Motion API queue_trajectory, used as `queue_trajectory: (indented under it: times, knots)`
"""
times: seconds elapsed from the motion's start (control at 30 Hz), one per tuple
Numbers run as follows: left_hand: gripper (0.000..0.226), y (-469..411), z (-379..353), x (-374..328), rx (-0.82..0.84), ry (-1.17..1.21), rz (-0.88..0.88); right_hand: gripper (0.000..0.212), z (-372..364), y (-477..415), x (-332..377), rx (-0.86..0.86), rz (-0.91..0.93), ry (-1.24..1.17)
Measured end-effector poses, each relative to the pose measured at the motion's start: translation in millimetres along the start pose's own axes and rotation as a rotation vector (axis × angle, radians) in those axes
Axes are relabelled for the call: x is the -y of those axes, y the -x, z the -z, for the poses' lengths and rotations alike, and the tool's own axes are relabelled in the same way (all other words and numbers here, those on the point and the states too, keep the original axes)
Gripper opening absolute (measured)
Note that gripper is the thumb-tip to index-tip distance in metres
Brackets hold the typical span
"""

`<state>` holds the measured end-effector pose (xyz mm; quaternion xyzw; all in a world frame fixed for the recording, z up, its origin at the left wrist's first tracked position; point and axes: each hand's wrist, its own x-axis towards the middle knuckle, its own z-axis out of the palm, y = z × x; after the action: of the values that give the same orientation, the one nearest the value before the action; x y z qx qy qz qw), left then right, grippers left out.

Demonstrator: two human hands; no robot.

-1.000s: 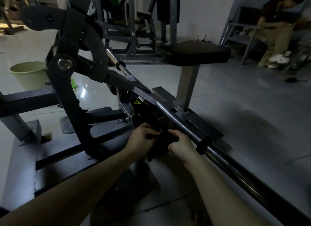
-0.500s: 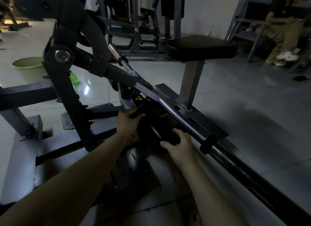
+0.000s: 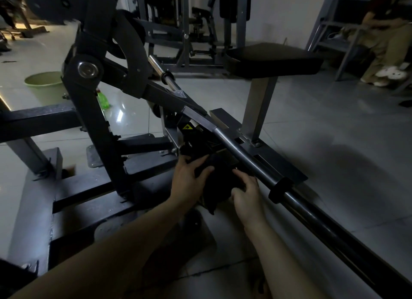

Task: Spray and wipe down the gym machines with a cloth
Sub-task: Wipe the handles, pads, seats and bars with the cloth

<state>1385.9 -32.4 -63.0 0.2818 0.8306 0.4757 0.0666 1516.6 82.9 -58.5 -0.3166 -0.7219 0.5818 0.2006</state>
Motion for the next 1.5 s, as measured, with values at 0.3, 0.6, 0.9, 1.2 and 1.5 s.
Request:
queue_trajectory:
  times: [0.3, 0.6, 0.9, 1.2, 1.5]
  knots:
    - [0.054, -53.7, 13.9, 28.2, -0.132, 0.274, 0.283, 0.057, 2.3, -2.6, -0.6, 0.053, -0.003, 0.023]
    - [0.042, -5.2, 2.9, -2.6, -0.099, 0.576, 0.316, 0.088, -21.2, -1.0, -12.6, -0.042, 0.052, 0.116]
    - [0.014, 14.8, 35.8, 19.9, -0.168, 0.519, 0.431, 0.08, -30.3, 1.5, -7.5, -0.101, 0.076, 0.148]
    - [0.011, 1.2, 61.3, 27.1, -0.188, 0.599, 0.491, 0.08, -31.7, -3.5, -9.0, -0.119, 0.01, 0.063]
    - [0.014, -0.5, 58.5, 16.4, -0.148, 0.614, 0.438, 0.123, -38.8, -37.6, -46.6, -0.152, -0.463, -0.412]
